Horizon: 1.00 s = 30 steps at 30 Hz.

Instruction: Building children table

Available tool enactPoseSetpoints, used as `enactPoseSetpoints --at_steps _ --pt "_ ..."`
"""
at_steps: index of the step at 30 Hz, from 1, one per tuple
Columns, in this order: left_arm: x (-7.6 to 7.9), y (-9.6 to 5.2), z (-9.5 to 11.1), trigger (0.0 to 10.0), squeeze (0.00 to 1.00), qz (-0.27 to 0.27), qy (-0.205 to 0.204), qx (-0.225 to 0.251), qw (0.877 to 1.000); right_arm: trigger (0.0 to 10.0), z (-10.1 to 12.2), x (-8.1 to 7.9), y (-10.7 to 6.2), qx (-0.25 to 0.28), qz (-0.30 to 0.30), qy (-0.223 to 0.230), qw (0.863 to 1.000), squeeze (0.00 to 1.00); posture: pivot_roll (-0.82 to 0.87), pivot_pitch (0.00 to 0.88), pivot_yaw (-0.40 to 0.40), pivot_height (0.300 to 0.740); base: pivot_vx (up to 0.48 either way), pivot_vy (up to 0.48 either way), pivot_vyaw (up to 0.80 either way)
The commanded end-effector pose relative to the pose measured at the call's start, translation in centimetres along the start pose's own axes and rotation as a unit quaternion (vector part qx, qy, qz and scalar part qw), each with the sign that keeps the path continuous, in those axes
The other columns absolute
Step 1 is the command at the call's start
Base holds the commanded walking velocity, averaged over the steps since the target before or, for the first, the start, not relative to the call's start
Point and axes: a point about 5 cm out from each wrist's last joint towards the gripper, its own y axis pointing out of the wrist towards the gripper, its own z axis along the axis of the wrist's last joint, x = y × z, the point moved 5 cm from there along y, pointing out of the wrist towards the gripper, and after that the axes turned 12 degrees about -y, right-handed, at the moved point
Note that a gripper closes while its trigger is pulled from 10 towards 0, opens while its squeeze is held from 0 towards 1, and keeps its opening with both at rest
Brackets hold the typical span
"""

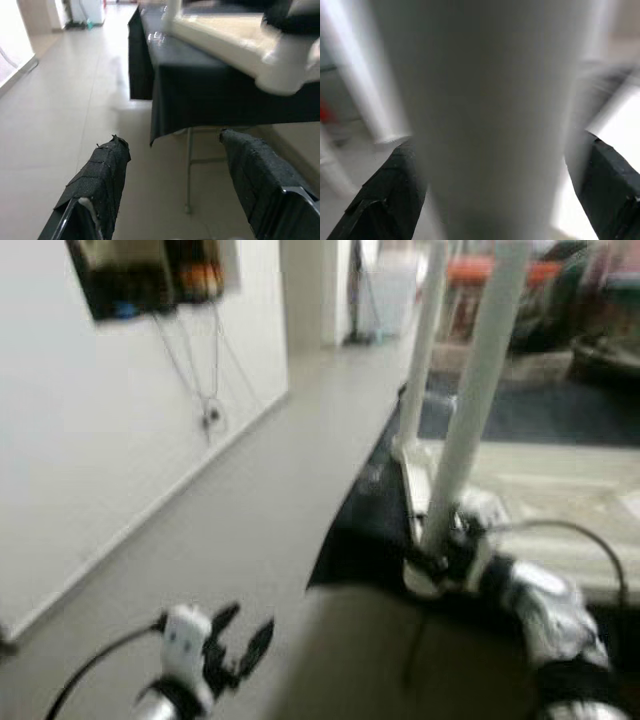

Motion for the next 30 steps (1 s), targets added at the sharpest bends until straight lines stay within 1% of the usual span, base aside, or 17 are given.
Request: enactPoseSetpoints --at_steps 1,2,3,4,5,6,7,10,12,13,14,15,17,20,25,28,30 --pt "-0.6 -0.3 -0.3 10.0 0.00 0.014 0.004 -0.007 1.000 10.0 1.1 1.8 1.0 0.009 -0.078 -0.009 0.997 0.00 -0.02 0.000 0.013 0.740 0.000 0.000 0.00" --pt "-0.5 -0.3 -0.2 10.0 0.00 0.011 0.003 -0.006 1.000 10.0 2.2 2.2 1.7 0.024 -0.113 -0.042 0.992 0.00 -0.02 0.000 0.013 0.740 0.000 0.000 0.00" --pt "-0.4 -0.3 -0.2 10.0 0.00 0.008 0.002 -0.005 1.000 0.0 3.2 2.4 2.2 0.041 -0.139 -0.065 0.987 0.00 -0.02 0.000 0.013 0.740 0.000 0.000 0.00" --pt "-0.4 -0.4 0.0 10.0 0.00 0.008 0.005 -0.001 1.000 0.0 3.9 3.3 2.7 0.044 -0.206 -0.051 0.976 0.00 -0.02 0.000 0.015 0.740 0.000 0.000 0.00" --pt "-0.4 -0.4 0.0 10.0 0.00 0.008 0.005 -0.001 1.000 0.0 3.9 3.3 2.7 0.044 -0.206 -0.051 0.976 0.00 -0.02 0.000 0.015 0.740 0.000 0.000 0.00" --pt "-0.3 -0.4 0.1 10.0 0.00 0.007 0.007 0.002 1.000 0.0 4.6 3.7 3.3 0.047 -0.254 -0.045 0.965 0.00 -0.02 0.000 0.015 0.740 0.000 0.000 0.00" --pt "-0.1 -0.5 0.0 10.0 0.00 0.004 0.014 -0.002 1.000 0.0 5.3 3.5 4.2 0.055 -0.283 -0.020 0.957 0.00 -0.01 0.000 0.012 0.740 0.000 0.000 0.00" --pt "-0.1 -0.5 0.0 10.0 0.00 0.004 0.014 -0.002 1.000 0.0 5.3 3.5 4.2 0.055 -0.283 -0.020 0.957 0.00 -0.01 0.000 0.012 0.740 0.000 0.000 0.00" --pt "0.0 -0.5 -0.3 10.0 0.00 0.004 0.020 -0.009 1.000 0.0 7.5 1.7 6.9 0.074 -0.281 -0.019 0.957 0.00 0.00 0.000 0.002 0.740 0.000 0.000 0.00" --pt "0.0 -0.5 -0.3 10.0 0.00 0.004 0.020 -0.009 1.000 0.0 7.5 1.7 6.9 0.074 -0.281 -0.019 0.957 0.00 0.00 0.000 0.002 0.740 0.000 0.000 0.00" --pt "0.1 -0.4 -0.3 10.0 0.00 0.002 0.022 -0.010 1.000 0.0 8.8 1.0 7.8 0.091 -0.279 -0.028 0.956 0.00 0.00 0.000 -0.005 0.740 0.000 0.000 0.00" --pt "0.2 -0.4 -0.3 10.0 0.00 0.002 0.021 -0.010 1.000 10.0 9.6 0.5 8.9 0.097 -0.271 -0.030 0.957 0.00 0.00 0.000 -0.007 0.740 0.000 0.000 0.00" --pt "0.2 -0.4 -0.3 10.0 0.00 0.002 0.021 -0.010 1.000 10.0 9.6 0.5 8.9 0.097 -0.271 -0.030 0.957 0.00 0.00 0.000 -0.007 0.740 0.000 0.000 0.00" --pt "0.4 -0.2 -0.3 10.0 0.00 -0.001 0.018 -0.008 1.000 10.0 10.7 0.3 9.8 0.102 -0.291 -0.043 0.950 0.00 0.00 0.000 -0.016 0.740 0.000 0.000 0.00" --pt "0.4 -0.2 -0.3 10.0 0.00 0.000 0.016 -0.008 1.000 10.0 10.7 0.0 10.4 0.098 -0.294 -0.039 0.950 0.00 0.00 0.000 -0.016 0.740 0.000 0.000 0.00" --pt "0.4 -0.1 -0.3 10.0 0.00 -0.001 0.018 -0.007 1.000 10.0 10.0 -0.9 11.4 0.081 -0.313 -0.024 0.946 0.00 0.01 0.000 -0.019 0.740 0.000 0.000 0.00" --pt "0.4 -0.1 -0.4 10.0 0.00 -0.001 0.019 -0.007 1.000 10.0 9.5 -1.5 12.4 0.049 -0.336 -0.007 0.940 0.00 0.02 0.000 -0.019 0.740 0.000 0.000 0.00"
